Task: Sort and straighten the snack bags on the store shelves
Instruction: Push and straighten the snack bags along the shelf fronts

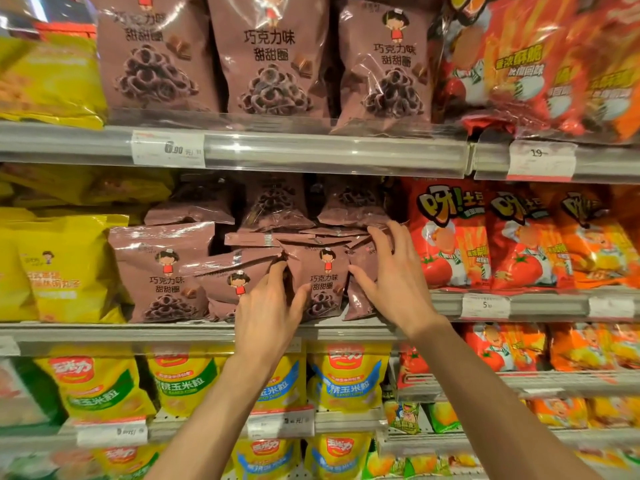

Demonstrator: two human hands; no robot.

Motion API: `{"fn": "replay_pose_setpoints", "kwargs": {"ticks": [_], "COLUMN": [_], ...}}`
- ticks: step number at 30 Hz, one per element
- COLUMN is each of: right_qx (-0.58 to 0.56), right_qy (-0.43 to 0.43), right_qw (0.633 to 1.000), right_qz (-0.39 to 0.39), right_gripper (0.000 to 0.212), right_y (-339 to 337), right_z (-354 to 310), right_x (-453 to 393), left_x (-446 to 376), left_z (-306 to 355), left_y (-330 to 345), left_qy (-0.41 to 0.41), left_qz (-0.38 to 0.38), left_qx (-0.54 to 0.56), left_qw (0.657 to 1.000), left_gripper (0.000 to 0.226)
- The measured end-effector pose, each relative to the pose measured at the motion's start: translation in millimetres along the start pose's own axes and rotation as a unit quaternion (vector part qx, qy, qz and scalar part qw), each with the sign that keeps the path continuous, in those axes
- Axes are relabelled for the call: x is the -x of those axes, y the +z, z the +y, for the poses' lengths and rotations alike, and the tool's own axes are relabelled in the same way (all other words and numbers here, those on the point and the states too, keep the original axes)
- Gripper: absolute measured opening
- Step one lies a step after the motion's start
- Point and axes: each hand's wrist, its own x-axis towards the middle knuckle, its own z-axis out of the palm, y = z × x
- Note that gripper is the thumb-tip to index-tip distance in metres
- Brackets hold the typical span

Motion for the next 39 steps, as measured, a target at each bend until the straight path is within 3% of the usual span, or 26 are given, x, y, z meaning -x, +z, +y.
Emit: {"fn": "replay_pose_setpoints", "kwargs": {"ticks": [8, 16, 23, 29, 32, 39], "right_qx": [0.024, 0.064, 0.082, -0.009, 0.001, 0.106], "right_qy": [-0.039, -0.079, -0.084, -0.096, -0.132, -0.061], "right_qw": [0.997, 0.993, 0.993, 0.978, 0.978, 0.988], "right_qz": [0.057, 0.055, 0.03, 0.185, 0.162, 0.092], "right_gripper": [0.038, 0.027, 0.051, 0.049, 0.066, 0.072], "right_y": [4, -4, 6, 22, 44, 54], "right_z": [16, 13, 14, 19, 18, 9], "right_x": [-11, -25, -22, 33, 47, 44], "left_x": [-2, -5, -7, -5, -5, -6], "left_z": [-5, -6, -8, -8, -7, -9], "left_y": [7, 8, 9, 9, 9, 9], "left_qy": [-0.011, 0.002, 0.016, 0.036, 0.034, 0.037], "left_qz": [-0.001, 0.009, 0.007, 0.011, 0.009, 0.005], "left_qx": [0.003, 0.0, -0.017, -0.014, -0.021, -0.039], "left_qw": [1.0, 1.0, 1.0, 0.999, 0.999, 0.999], "left_gripper": [0.051, 0.054, 0.057, 0.057, 0.058, 0.059]}}
